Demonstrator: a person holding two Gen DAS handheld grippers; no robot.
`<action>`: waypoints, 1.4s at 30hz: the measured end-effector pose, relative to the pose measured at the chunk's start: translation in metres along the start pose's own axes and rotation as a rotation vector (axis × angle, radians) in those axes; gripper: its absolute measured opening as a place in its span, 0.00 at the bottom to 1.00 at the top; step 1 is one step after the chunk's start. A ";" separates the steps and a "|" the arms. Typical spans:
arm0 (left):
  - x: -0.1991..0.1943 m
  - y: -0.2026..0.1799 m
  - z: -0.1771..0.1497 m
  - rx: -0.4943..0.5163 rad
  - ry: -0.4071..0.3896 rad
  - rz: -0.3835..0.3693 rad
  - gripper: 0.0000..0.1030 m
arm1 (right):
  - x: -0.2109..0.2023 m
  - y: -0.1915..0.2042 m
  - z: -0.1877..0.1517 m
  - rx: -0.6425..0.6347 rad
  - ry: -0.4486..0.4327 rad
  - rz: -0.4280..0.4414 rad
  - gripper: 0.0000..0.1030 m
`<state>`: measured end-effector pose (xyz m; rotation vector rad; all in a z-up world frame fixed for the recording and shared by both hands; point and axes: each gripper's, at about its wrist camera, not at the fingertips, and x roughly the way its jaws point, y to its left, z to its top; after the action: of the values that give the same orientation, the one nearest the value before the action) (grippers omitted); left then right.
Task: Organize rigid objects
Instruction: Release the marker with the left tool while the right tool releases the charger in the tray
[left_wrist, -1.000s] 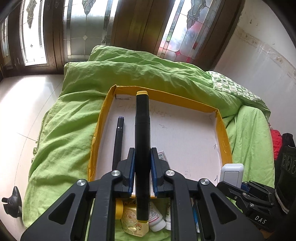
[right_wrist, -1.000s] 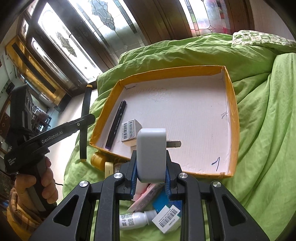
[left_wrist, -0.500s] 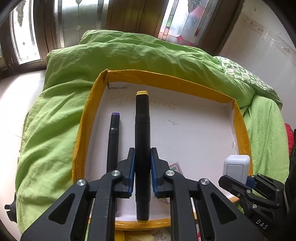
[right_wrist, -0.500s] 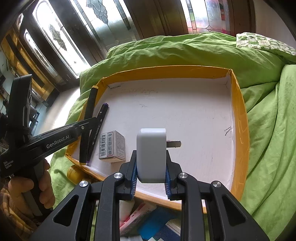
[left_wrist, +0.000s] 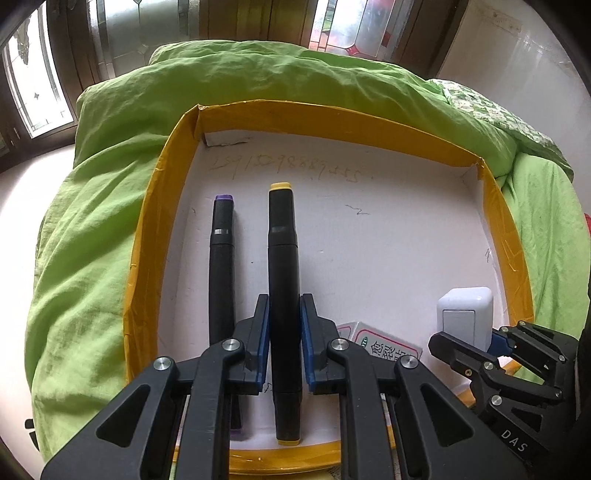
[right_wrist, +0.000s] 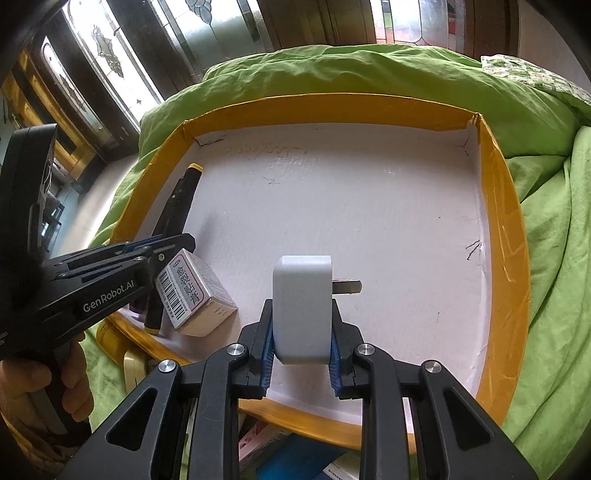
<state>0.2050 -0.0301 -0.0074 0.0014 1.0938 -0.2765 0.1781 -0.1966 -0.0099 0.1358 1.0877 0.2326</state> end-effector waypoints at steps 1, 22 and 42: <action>0.001 0.001 0.000 0.005 0.002 0.009 0.12 | 0.002 0.002 -0.001 -0.008 0.004 -0.002 0.21; -0.023 0.001 -0.008 0.009 -0.053 0.025 0.16 | -0.005 0.016 -0.009 -0.027 -0.025 0.039 0.32; -0.098 -0.007 -0.151 -0.190 -0.106 -0.111 0.56 | -0.086 -0.021 -0.065 0.126 -0.072 0.115 0.54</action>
<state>0.0297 0.0049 0.0096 -0.2413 1.0122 -0.2686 0.0845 -0.2385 0.0294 0.3180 1.0236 0.2605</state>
